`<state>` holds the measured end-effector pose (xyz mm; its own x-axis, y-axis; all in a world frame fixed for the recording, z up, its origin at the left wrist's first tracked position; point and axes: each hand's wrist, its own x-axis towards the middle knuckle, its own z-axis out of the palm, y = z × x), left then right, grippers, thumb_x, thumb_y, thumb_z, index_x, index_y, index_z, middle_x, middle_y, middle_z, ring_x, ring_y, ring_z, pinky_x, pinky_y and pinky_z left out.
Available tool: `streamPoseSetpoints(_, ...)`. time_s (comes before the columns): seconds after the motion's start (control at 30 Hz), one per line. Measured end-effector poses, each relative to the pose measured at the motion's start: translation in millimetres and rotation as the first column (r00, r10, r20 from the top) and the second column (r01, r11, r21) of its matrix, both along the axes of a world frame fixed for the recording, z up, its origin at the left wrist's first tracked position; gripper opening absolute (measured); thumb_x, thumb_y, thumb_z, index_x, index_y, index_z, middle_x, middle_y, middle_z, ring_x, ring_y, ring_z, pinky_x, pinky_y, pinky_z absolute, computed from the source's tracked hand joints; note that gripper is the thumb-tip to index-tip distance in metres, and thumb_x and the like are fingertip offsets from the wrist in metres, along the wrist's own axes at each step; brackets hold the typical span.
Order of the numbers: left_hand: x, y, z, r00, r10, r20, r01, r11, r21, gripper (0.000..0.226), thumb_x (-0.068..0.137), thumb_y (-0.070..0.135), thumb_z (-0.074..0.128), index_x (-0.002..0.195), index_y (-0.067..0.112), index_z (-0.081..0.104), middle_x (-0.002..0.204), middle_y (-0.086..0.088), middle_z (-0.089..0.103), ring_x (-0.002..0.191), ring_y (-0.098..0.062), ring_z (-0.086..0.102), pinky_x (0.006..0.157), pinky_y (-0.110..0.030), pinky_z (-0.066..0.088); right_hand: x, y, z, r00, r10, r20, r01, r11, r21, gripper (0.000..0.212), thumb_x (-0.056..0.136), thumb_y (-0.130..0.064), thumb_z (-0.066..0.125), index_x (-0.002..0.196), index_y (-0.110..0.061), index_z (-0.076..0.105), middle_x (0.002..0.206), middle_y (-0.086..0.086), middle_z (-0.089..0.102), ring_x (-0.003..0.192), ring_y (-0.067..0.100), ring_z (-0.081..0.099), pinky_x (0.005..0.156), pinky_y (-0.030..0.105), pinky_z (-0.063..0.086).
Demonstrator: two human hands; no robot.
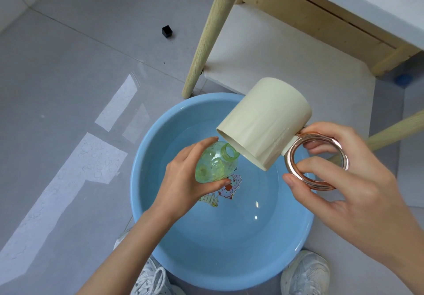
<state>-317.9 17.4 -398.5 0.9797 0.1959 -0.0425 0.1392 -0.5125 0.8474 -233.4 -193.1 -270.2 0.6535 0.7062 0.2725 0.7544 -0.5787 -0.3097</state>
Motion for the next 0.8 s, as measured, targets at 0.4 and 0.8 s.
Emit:
streamPoseSetpoints(0.4,0,0,0,1.0,0.014,0.017,-0.014,1.0,-0.003,0.075,0.065,0.056,0.074,0.127,0.05,0.033,0.118,0.027,0.052,0.115,-0.002,0.049,0.094,-0.016,0.039,-1,0,-2,0.995,0.056,0.085,-0.055,0.998,-0.013,0.031,0.09,-0.02,0.061,0.065,-0.001,0.063,0.109,0.021,0.053,0.089,0.032,0.055,0.085,0.032,0.043)
streamPoseSetpoints(0.8,-3,2,0,1.0,0.023,-0.003,-0.023,0.999,-0.046,0.077,0.064,0.055,0.078,0.13,0.043,0.04,0.122,0.025,0.054,0.116,0.002,0.047,0.095,-0.005,0.03,-1,7,-17,0.865,-0.129,-0.486,0.28,0.926,0.252,0.028,0.081,-0.038,0.063,0.068,-0.014,0.068,0.109,-0.001,0.059,0.101,0.008,0.06,0.081,0.01,0.045)
